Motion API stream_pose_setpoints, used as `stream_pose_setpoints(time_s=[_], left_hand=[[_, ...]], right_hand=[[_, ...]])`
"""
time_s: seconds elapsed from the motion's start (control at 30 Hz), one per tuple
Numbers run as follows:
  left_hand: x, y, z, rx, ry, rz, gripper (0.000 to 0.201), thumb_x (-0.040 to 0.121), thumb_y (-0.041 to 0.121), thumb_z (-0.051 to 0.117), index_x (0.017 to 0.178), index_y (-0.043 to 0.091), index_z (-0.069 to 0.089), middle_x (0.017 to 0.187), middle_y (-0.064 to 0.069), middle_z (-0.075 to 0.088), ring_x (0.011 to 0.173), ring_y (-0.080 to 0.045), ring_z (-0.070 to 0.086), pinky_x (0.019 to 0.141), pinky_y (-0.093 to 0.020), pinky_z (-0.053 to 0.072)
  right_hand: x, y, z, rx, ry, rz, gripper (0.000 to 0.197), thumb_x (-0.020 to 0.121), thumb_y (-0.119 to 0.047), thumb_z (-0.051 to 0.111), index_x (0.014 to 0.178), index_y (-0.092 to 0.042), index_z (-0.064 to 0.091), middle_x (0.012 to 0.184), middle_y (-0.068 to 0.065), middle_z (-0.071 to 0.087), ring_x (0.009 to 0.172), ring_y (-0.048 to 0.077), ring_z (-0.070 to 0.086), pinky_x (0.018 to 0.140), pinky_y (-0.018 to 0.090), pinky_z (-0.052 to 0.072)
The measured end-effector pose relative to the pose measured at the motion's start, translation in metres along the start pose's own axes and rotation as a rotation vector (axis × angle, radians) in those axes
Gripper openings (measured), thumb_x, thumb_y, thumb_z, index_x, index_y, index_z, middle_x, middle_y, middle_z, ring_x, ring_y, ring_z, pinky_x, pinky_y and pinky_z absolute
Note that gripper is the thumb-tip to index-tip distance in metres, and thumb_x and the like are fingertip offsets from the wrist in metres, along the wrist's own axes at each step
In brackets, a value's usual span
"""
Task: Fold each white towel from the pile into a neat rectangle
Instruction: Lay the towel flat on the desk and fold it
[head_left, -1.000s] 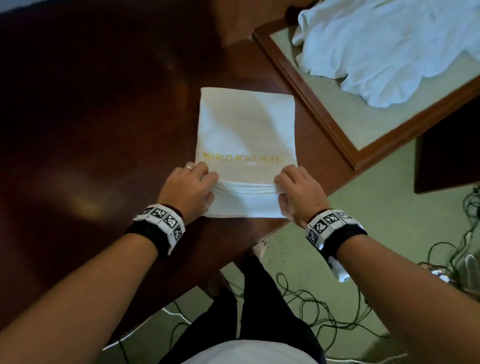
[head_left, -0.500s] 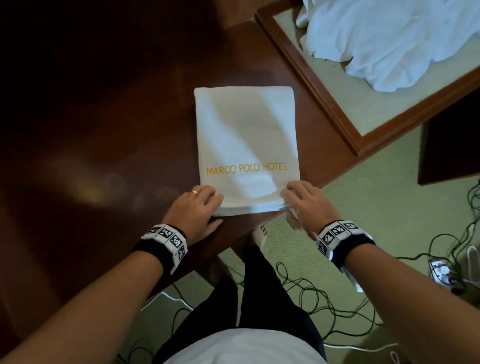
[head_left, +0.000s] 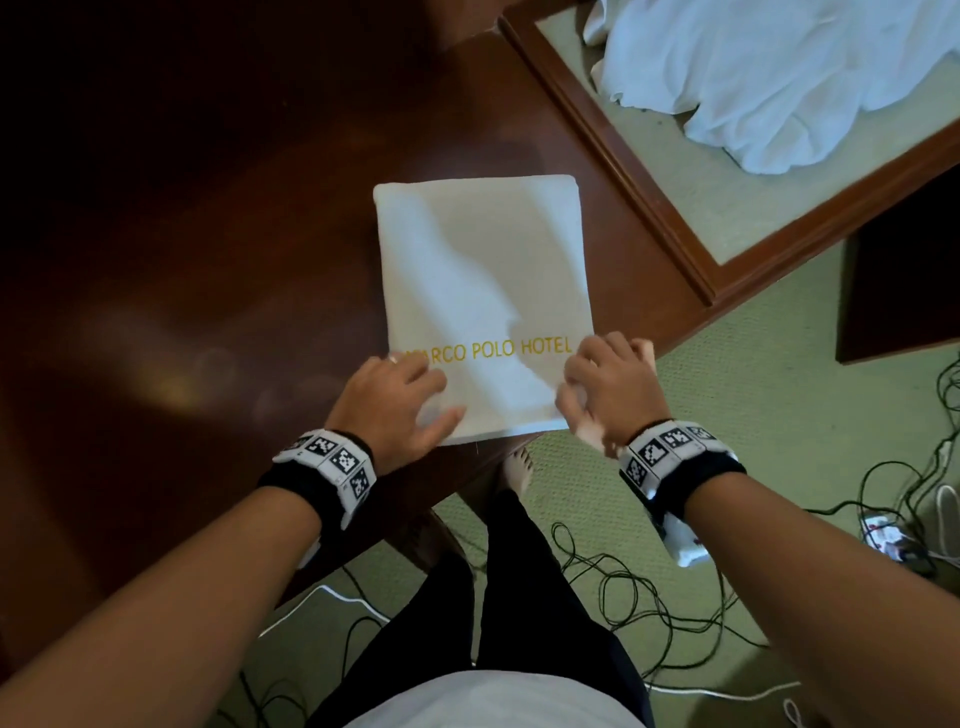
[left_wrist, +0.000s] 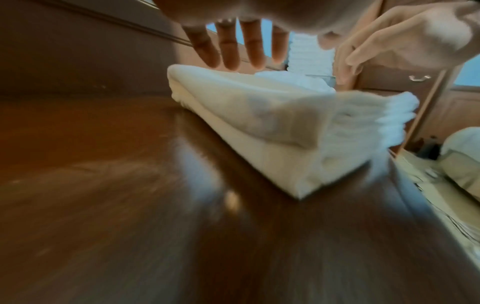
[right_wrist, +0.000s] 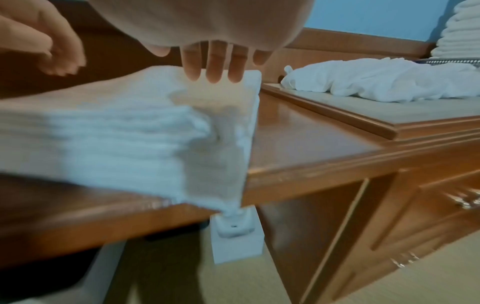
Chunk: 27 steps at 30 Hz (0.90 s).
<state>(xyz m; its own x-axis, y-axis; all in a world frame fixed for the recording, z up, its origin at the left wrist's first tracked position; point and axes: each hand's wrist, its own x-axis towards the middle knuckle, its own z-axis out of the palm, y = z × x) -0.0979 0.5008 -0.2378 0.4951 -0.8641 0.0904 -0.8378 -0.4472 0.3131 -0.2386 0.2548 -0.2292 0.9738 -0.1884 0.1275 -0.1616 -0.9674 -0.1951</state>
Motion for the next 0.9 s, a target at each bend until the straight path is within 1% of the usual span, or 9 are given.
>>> stream_pose_setpoints(time_s=[0.07, 0.13, 0.23, 0.33, 0.5, 0.57, 0.7, 0.8, 0.9], left_hand=[[0.022, -0.001, 0.002, 0.048, 0.073, -0.077, 0.048, 0.089, 0.053, 0.051, 0.111, 0.014, 0.066, 0.107, -0.010, 0.062, 0.095, -0.034, 0.059, 0.077, -0.042, 0.042], [0.035, 0.003, 0.012, 0.105, -0.057, -0.162, 0.067, 0.090, 0.060, 0.045, 0.141, 0.017, 0.050, 0.142, -0.012, 0.050, 0.126, -0.035, 0.048, 0.096, -0.046, 0.039], [0.030, 0.003, 0.031, 0.132, -0.271, -0.221, 0.083, 0.091, 0.072, 0.027, 0.160, 0.026, 0.013, 0.168, -0.007, 0.004, 0.153, -0.028, 0.011, 0.117, -0.051, 0.020], [0.016, -0.013, 0.028, 0.161, -0.329, -0.256, 0.087, 0.089, 0.078, 0.014, 0.160, 0.031, -0.002, 0.168, 0.002, -0.015, 0.155, -0.021, -0.004, 0.121, -0.053, 0.008], [0.042, -0.056, -0.014, 0.186, -0.259, -0.446, 0.092, 0.088, 0.077, 0.013, 0.159, 0.018, 0.015, 0.167, -0.012, 0.010, 0.153, -0.031, 0.011, 0.119, -0.051, 0.015], [0.076, -0.063, -0.022, 0.202, -0.210, -0.379, 0.090, 0.089, 0.073, 0.018, 0.158, 0.015, 0.019, 0.166, -0.015, 0.014, 0.151, -0.034, 0.016, 0.118, -0.050, 0.018], [0.137, -0.056, -0.008, 0.236, -0.267, -0.264, 0.084, 0.093, 0.069, 0.019, 0.160, 0.019, 0.011, 0.168, -0.009, 0.004, 0.154, -0.029, 0.010, 0.119, -0.053, 0.015], [0.137, -0.061, 0.013, 0.226, -0.322, -0.445, 0.084, 0.094, 0.075, 0.011, 0.160, 0.026, -0.007, 0.167, 0.004, -0.015, 0.155, -0.022, -0.007, 0.119, -0.059, 0.000], [0.123, -0.061, 0.015, 0.199, -0.320, -0.598, 0.088, 0.093, 0.076, 0.011, 0.159, 0.021, -0.009, 0.168, 0.001, -0.014, 0.155, -0.023, -0.008, 0.119, -0.060, -0.002]], right_hand=[[0.027, -0.007, 0.005, 0.025, 0.084, 0.039, 0.024, 0.087, -0.032, 0.055, 0.091, -0.013, 0.068, 0.098, 0.007, 0.063, 0.089, 0.032, 0.057, 0.082, 0.041, 0.038], [0.044, -0.019, 0.018, 0.019, -0.015, 0.067, 0.043, 0.093, -0.041, 0.050, 0.125, -0.015, 0.062, 0.133, 0.013, 0.056, 0.119, 0.035, 0.053, 0.092, 0.046, 0.041], [0.032, -0.016, 0.038, -0.064, -0.283, 0.085, 0.066, 0.100, -0.058, 0.030, 0.157, -0.026, 0.020, 0.166, 0.009, 0.006, 0.152, 0.027, 0.009, 0.114, 0.052, 0.025], [0.009, 0.014, 0.039, -0.088, -0.340, 0.139, 0.071, 0.100, -0.064, 0.021, 0.159, -0.028, 0.005, 0.167, 0.001, -0.008, 0.153, 0.021, -0.004, 0.118, 0.053, 0.018], [0.050, 0.041, 0.016, -0.113, -0.253, 0.138, 0.067, 0.096, -0.056, 0.030, 0.147, -0.013, 0.040, 0.163, 0.010, 0.022, 0.150, 0.027, 0.019, 0.110, 0.049, 0.027], [0.087, 0.035, 0.014, -0.089, -0.150, 0.077, 0.064, 0.094, -0.051, 0.036, 0.145, -0.013, 0.044, 0.161, 0.012, 0.027, 0.147, 0.030, 0.026, 0.105, 0.046, 0.027], [0.149, 0.017, 0.028, -0.082, -0.216, -0.080, 0.066, 0.097, -0.052, 0.037, 0.154, -0.019, 0.028, 0.165, 0.011, 0.013, 0.151, 0.030, 0.016, 0.111, 0.048, 0.025], [0.155, 0.039, 0.042, -0.110, -0.326, -0.008, 0.067, 0.101, -0.057, 0.024, 0.158, -0.024, 0.013, 0.167, 0.002, 0.001, 0.153, 0.023, 0.003, 0.117, 0.055, 0.017], [0.143, 0.065, 0.041, -0.118, -0.317, 0.147, 0.068, 0.102, -0.056, 0.020, 0.158, -0.018, 0.012, 0.167, 0.000, 0.004, 0.153, 0.023, 0.006, 0.117, 0.056, 0.015]])
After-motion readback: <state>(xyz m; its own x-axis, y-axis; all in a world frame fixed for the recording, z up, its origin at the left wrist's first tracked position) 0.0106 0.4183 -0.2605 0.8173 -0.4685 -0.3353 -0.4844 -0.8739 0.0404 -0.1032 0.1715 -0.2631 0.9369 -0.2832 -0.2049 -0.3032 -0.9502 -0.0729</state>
